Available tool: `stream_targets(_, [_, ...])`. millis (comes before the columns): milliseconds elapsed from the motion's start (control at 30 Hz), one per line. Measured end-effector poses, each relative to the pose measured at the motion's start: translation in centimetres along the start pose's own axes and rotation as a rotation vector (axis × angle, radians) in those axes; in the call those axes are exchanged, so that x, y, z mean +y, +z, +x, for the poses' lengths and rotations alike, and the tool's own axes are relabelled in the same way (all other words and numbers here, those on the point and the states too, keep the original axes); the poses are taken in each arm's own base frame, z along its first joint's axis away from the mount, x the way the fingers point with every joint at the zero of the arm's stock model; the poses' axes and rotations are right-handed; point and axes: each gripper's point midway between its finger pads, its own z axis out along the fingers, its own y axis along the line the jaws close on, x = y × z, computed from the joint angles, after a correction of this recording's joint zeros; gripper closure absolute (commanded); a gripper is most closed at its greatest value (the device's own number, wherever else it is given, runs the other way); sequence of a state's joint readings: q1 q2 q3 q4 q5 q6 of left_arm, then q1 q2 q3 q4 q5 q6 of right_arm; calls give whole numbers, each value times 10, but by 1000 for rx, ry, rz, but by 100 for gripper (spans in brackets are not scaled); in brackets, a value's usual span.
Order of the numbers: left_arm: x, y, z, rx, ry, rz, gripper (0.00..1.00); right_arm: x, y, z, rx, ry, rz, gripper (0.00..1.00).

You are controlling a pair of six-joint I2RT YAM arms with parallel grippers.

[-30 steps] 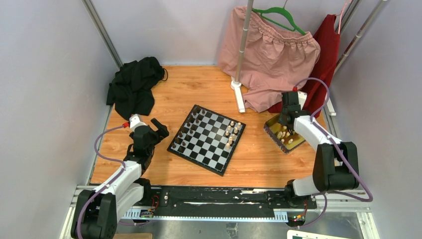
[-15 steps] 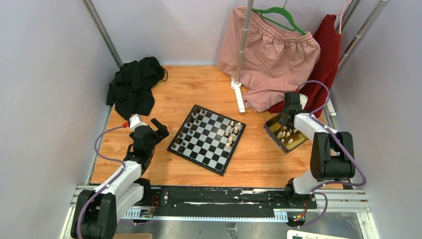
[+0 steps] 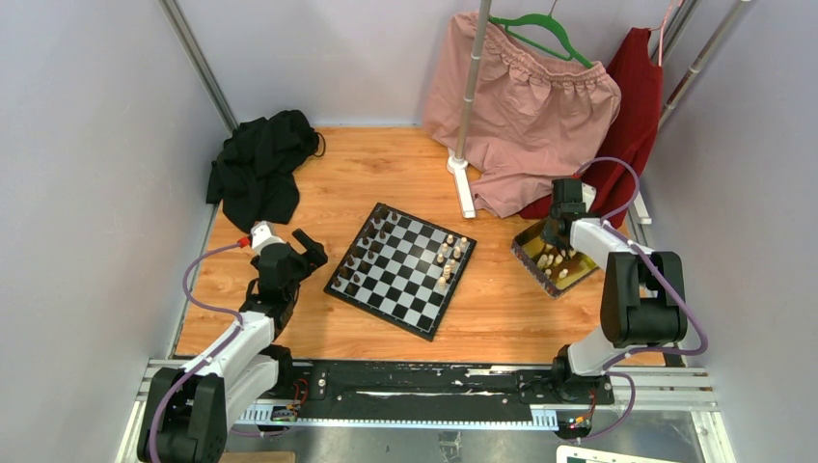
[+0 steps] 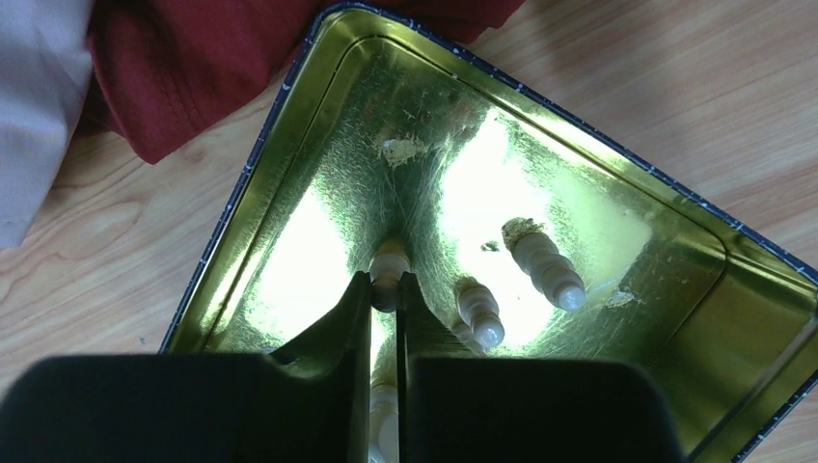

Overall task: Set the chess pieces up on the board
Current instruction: Pick up the chess piece from the storage box, then place the chess piece on the chessboard.

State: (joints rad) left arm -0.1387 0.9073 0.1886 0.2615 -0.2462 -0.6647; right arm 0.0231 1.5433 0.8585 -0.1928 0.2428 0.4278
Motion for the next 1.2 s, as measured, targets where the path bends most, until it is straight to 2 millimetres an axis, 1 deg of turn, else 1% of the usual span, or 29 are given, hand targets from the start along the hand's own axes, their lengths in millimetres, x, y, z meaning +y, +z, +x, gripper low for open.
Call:
stream_targets(33, [0,0,0,0,0,0,0,0,0,0,0,0,0,100])
stream_targets(233, [0,0,0,0,0,0,0,2,-1,-1,0,1,-13,100])
stream_targets(367, [0,0,0,0,0,0,0,5,-8,-6,-17,10,-37,100])
stream_targets(500, [0,0,0,0,0,0,0,8,-21,-15,-58,24,-67,100])
stream_targets(567, [0,0,0,0,0,0,0,9,-30,-21,-84,31,-83,100])
stream_targets(667, [0,0,0,0,0,0,0,16,-47,-30,-132,27,-119,100])
stream_targets(733, [0,0,0,0,0,0,0,27,-60,-33,-158,2,-157,100])
stream_targets(800, [0,0,0,0,0,0,0,44,-75,-30,-175,-52,-210,100])
stream_targets(900, [0,0,0,0,0,0,0,76,-96,-19,-172,-162,-291,100])
stream_targets(1067, [0,0,0,0,0,0,0,134,-136,1,-178,-372,-433,100])
stream_targets(1200, [0,0,0,0,0,0,0,171,-160,20,-174,-506,-513,100])
